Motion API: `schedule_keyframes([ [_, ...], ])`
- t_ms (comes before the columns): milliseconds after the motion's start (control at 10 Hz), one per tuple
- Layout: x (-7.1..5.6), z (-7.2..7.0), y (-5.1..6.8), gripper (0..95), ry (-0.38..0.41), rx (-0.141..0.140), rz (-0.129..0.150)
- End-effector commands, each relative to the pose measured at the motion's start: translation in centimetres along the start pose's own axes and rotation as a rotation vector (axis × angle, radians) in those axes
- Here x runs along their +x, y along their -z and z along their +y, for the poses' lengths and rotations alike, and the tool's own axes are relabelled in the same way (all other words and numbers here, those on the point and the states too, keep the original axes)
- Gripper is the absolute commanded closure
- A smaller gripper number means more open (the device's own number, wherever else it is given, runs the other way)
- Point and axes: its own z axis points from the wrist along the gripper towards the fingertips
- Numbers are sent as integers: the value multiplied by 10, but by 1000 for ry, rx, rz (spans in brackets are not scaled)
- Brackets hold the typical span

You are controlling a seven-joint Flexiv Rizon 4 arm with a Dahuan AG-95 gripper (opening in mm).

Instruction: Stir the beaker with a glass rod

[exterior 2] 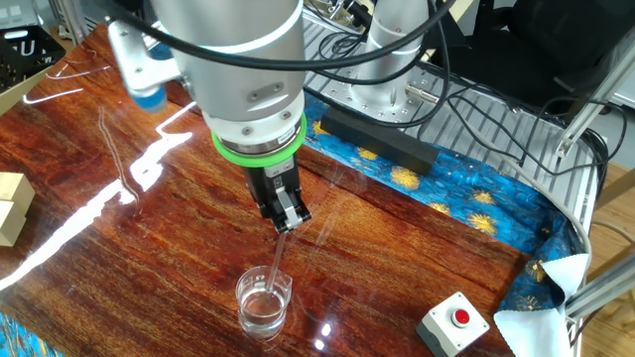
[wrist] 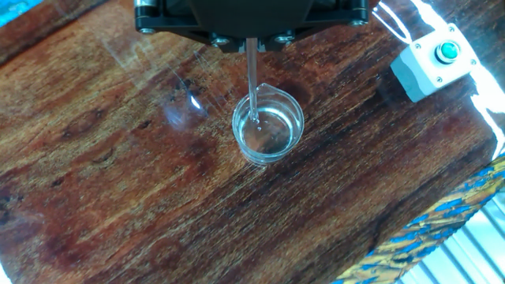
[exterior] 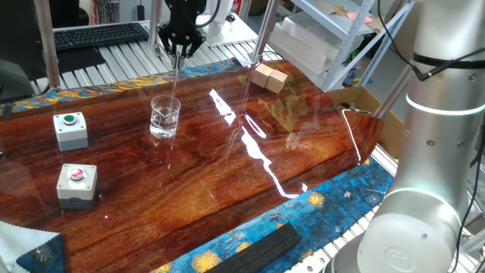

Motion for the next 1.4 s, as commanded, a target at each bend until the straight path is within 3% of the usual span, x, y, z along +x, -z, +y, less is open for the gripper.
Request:
schedule_keyframes([
  [100, 2, 0, 1, 950, -7, -3, -3],
  [500, 3, 1, 1, 950, -3, -5, -1],
  [1000, 1, 7, -3, 950, -11, -9, -23],
  [1400, -1, 9, -5, 950, -22, -10, -24],
])
